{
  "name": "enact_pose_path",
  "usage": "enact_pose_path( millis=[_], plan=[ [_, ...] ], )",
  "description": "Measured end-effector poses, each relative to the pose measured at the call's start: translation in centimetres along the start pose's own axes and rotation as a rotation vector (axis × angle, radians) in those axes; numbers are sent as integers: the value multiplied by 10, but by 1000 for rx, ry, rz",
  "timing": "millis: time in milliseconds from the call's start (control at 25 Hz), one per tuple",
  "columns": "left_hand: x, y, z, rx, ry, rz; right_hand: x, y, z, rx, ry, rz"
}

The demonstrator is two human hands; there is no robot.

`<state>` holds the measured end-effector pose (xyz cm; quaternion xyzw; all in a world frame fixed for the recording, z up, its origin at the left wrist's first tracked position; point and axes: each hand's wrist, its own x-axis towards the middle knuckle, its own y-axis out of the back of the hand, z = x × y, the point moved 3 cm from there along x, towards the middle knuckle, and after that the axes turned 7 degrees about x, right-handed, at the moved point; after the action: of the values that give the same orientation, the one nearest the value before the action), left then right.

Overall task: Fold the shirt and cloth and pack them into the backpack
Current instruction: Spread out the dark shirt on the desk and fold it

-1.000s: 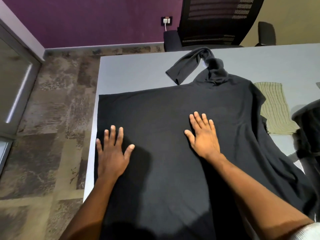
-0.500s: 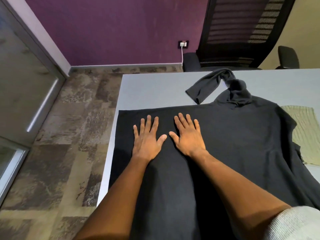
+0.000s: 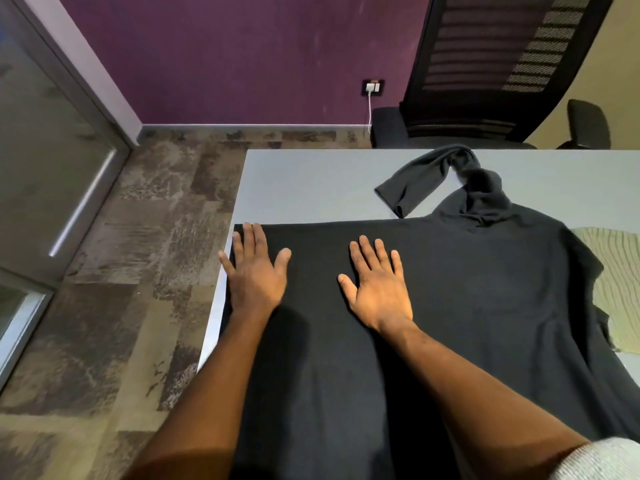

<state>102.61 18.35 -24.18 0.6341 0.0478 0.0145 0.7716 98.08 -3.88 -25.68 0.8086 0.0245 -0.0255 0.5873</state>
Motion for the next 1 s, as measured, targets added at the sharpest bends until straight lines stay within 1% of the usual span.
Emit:
enact_pose_path(
  millis=[40,80,160,200,280,360,440,520,600,760,840,920,1000],
  plan=[
    [-26,0,17,-38,-51,65,-1,0,-1,0,0,-4],
    [-58,-6,35,-48,-126,92,-1,0,-1,4,0,-6],
    [-115,-26,68,11,-245,37,1,2,-1,40,2,-16],
    [-133,-35,77,43,-258,6,0,5,-1,73,5,-16],
    [-146,-43,80,89,-249,-22,-10,11,-2,154,17,-1],
    [-143,-43,70,140,-253,-33,-41,11,-5,213,14,7],
    [-146,-41,61,164,-285,-28,-88,4,-5,190,8,-25],
    [-150,-39,50,178,-300,-21,-124,0,11,123,8,-41],
    [-149,-38,36,187,-298,-11,-132,7,49,73,-5,-14],
    [-147,-37,16,201,-285,-8,-148,34,155,9,-192,51],
    [-147,-36,13,185,-290,-18,-161,52,193,13,-240,50],
    [-153,-31,15,130,-249,-30,-173,64,195,66,-256,63],
    [-177,-28,23,91,-189,-43,-185,62,163,158,-240,99]
  ],
)
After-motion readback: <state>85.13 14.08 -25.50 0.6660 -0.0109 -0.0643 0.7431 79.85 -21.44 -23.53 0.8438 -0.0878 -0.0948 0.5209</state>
